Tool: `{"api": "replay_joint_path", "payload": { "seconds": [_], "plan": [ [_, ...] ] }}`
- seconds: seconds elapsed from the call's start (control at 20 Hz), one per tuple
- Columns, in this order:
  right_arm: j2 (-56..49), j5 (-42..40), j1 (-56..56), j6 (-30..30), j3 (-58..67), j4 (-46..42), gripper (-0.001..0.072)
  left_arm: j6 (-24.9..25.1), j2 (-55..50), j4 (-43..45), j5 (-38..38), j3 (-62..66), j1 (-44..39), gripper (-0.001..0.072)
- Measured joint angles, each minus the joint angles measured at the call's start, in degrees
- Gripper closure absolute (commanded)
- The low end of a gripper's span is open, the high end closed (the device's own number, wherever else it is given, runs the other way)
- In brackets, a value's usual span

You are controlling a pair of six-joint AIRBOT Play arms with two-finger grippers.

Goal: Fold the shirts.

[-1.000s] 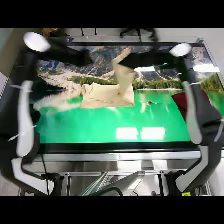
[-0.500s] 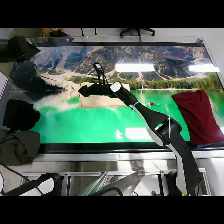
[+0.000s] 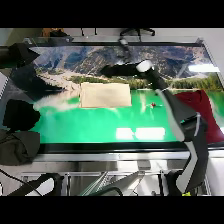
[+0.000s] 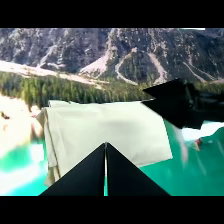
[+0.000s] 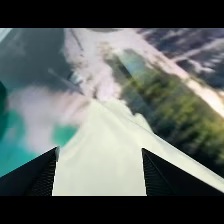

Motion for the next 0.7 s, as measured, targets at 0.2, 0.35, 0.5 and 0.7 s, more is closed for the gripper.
{"api": "replay_joint_path", "payload": {
  "seconds": [0.2, 0.35, 0.5, 0.7],
  "plan": [
    [0.4, 12.8, -8.8, 10.9, -0.1, -10.4, 0.0136, 0.2, 0.1, -0.3, 0.0, -0.2, 0.0, 0.0688],
    [-2.8, 18.7, -11.6, 16.0, -0.2, -15.4, 0.0135, 0.3, 0.1, -0.3, -0.1, -0.2, 0.0, 0.0687],
    [-7.4, 21.1, -12.1, 18.1, -0.2, -15.0, 0.0077, 0.4, 0.1, -0.3, -0.1, -0.2, 0.0, 0.0688],
    [-12.0, 21.1, -11.8, 18.5, -0.1, -10.0, 0.0056, 0.5, 0.1, -0.3, -0.2, -0.2, 0.0, 0.0688]
  ]
}}
